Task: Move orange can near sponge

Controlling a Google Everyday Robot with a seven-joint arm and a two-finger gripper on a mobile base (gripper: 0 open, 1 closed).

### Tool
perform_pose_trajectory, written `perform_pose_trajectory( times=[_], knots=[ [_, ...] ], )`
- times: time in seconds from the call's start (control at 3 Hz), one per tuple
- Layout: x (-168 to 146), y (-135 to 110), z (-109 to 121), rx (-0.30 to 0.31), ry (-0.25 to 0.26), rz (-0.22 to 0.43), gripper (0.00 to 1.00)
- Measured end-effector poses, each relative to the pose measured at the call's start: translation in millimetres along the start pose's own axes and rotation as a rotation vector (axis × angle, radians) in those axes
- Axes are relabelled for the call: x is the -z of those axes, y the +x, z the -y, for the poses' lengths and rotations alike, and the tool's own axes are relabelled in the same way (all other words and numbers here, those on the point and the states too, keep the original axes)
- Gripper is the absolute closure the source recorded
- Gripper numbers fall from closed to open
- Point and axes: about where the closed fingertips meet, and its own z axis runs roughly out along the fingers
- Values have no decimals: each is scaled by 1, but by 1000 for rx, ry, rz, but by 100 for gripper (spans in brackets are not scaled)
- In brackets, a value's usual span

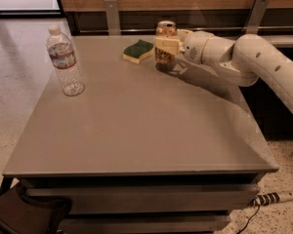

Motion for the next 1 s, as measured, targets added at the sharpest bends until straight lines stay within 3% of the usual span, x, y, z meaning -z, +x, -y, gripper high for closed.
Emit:
perform_pose_trajectory(
  times=[0.67,1.0],
  knots=[
    [-43,22,-3,-11,-31,-8,100],
    [-46,37,-5,-26,-12,-27,100]
  ],
)
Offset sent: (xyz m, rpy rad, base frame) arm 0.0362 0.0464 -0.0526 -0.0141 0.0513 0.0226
